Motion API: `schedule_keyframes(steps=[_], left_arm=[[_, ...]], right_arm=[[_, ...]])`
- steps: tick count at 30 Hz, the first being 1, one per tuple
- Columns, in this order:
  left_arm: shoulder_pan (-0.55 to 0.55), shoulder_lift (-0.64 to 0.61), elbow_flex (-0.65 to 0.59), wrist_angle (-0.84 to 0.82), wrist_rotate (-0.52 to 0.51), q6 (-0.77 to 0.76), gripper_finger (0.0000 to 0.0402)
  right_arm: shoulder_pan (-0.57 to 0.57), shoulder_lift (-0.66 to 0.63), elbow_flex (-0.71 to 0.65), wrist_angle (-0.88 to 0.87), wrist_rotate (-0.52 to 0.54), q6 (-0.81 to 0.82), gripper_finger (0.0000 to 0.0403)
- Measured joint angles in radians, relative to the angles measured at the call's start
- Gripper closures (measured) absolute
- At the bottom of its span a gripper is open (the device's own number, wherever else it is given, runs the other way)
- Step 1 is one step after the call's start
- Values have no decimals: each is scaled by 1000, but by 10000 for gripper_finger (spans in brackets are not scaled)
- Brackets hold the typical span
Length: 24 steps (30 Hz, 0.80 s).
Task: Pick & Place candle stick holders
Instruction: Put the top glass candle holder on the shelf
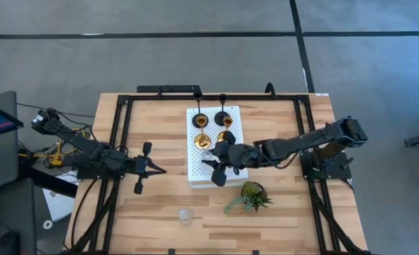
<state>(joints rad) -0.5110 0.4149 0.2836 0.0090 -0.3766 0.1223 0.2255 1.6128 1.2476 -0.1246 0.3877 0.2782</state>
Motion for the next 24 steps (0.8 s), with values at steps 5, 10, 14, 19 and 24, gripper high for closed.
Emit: schedule_keyframes(steps=[5,10,14,19,24], left_arm=[[0,0,0,0,0,0,392],[0,0,0,0,0,0,392],[0,0,0,0,0,0,392],[0,0,0,0,0,0,392],[0,0,0,0,0,0,392]], right_arm=[[-14,27,0,21,0,-2,277],[-19,44,1,54,-7,-16,277],[-19,44,1,58,-4,-16,277],[-19,44,1,58,1,-17,277],[-19,44,1,57,1,-16,277]])
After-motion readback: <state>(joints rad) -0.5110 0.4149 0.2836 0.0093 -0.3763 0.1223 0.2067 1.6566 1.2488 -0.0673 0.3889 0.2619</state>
